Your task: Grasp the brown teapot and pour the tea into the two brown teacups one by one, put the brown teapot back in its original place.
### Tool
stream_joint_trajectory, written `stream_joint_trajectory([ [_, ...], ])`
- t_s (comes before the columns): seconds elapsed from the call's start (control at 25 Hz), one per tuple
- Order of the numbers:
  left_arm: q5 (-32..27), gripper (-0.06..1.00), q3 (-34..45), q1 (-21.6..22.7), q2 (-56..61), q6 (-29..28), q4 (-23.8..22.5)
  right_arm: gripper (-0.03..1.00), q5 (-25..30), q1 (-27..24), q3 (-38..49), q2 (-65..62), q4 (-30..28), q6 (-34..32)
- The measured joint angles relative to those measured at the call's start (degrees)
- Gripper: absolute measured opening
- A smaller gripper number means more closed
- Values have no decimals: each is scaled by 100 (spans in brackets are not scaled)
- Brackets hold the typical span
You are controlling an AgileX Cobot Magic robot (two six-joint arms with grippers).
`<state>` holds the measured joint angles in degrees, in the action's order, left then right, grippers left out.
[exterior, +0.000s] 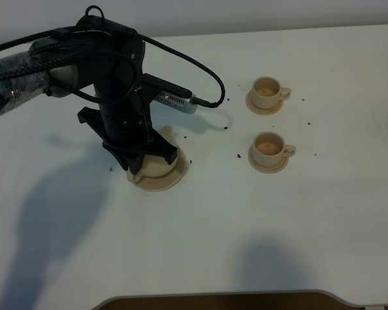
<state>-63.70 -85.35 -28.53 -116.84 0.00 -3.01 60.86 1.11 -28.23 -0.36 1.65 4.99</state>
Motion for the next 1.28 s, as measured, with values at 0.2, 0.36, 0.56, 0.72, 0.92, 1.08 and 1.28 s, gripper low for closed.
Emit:
stream_joint_trajectory([
  [0.2,355,11,0,0,0,561,0,42,0,0,0,0,0,0],
  [0.36,711,11,0,0,0,824,0,42,0,0,0,0,0,0],
  [0.56,1117,11,0,0,0,994,0,42,0,0,0,0,0,0],
  [0.72,1195,11,-113,0,0,1358,136,42,0,0,0,0,0,0],
  [0.92,1217,11,-530,0,0,2068,765,42,0,0,0,0,0,-6],
  [1.08,1212,11,-642,0,0,2967,1187,42,0,0,0,0,0,-6],
  [1.28,1145,11,-644,-12,0,3911,1301,42,0,0,0,0,0,-6],
])
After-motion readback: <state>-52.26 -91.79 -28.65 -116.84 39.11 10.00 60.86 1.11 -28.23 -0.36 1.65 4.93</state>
